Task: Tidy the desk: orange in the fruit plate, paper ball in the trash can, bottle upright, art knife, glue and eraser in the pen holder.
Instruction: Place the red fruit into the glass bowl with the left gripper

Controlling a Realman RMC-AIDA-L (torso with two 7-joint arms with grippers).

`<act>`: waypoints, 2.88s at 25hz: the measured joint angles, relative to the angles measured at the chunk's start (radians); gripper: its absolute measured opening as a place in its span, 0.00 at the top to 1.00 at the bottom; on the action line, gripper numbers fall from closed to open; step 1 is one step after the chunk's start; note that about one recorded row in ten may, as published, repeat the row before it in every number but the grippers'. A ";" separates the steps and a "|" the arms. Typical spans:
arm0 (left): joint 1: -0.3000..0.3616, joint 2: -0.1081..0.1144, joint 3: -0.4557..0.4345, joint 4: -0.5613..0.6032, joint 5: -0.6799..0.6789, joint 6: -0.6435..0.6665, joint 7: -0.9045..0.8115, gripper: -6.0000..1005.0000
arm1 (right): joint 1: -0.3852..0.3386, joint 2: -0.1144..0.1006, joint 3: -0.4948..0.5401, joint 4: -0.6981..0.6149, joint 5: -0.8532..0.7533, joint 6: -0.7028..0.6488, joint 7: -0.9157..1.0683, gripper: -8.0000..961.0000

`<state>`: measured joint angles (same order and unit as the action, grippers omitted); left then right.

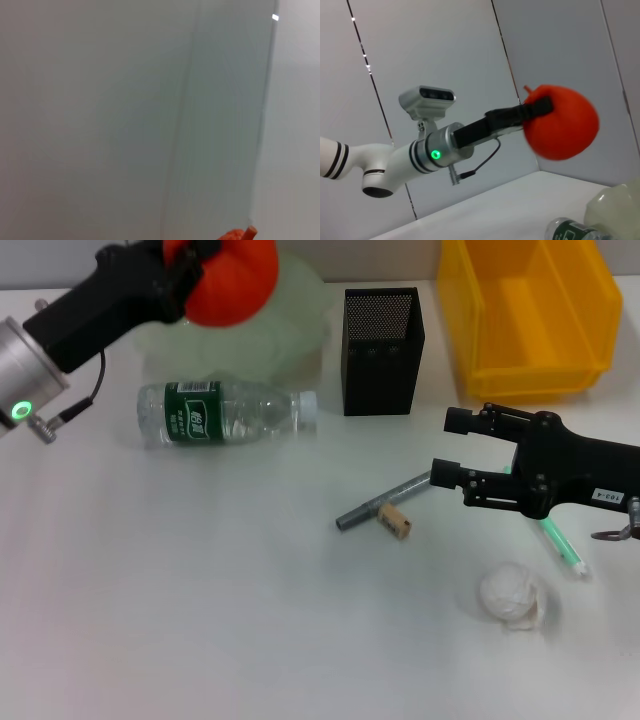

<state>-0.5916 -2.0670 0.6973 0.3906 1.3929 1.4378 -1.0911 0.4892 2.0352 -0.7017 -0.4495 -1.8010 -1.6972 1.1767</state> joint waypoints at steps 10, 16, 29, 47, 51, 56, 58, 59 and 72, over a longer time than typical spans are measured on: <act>-0.065 -0.006 -0.001 -0.089 -0.125 -0.176 0.165 0.92 | 0.000 0.002 -0.002 0.000 0.002 -0.011 -0.005 0.19; -0.116 -0.009 0.005 -0.138 -0.177 -0.326 0.258 0.91 | 0.003 0.003 -0.002 0.000 0.003 -0.012 -0.007 0.19; -0.218 -0.013 0.037 -0.155 -0.179 -0.608 0.270 0.88 | 0.018 0.004 -0.002 0.000 0.003 -0.004 -0.007 0.19; -0.233 -0.013 0.032 -0.165 -0.186 -0.634 0.302 0.83 | 0.027 0.008 -0.002 0.000 0.003 0.001 -0.005 0.19; -0.234 -0.013 0.030 -0.167 -0.189 -0.634 0.302 0.75 | 0.027 0.012 -0.002 0.000 0.003 0.001 -0.005 0.19; -0.234 -0.013 0.032 -0.169 -0.191 -0.634 0.303 0.65 | 0.026 0.013 -0.002 0.000 0.003 0.001 -0.005 0.19; -0.234 -0.013 0.031 -0.169 -0.191 -0.634 0.303 0.58 | 0.026 0.013 -0.002 0.000 0.003 0.001 -0.005 0.19; -0.234 -0.013 0.031 -0.169 -0.191 -0.633 0.303 0.54 | 0.026 0.013 -0.002 0.000 0.003 0.001 -0.005 0.19; -0.180 -0.003 0.095 -0.131 -0.210 -0.407 0.153 0.20 | 0.019 0.014 0.005 0.000 0.003 -0.001 -0.006 0.20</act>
<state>-0.7716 -2.0696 0.7922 0.2594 1.1832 1.0306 -0.9385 0.5080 2.0494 -0.6970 -0.4494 -1.7976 -1.6984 1.1703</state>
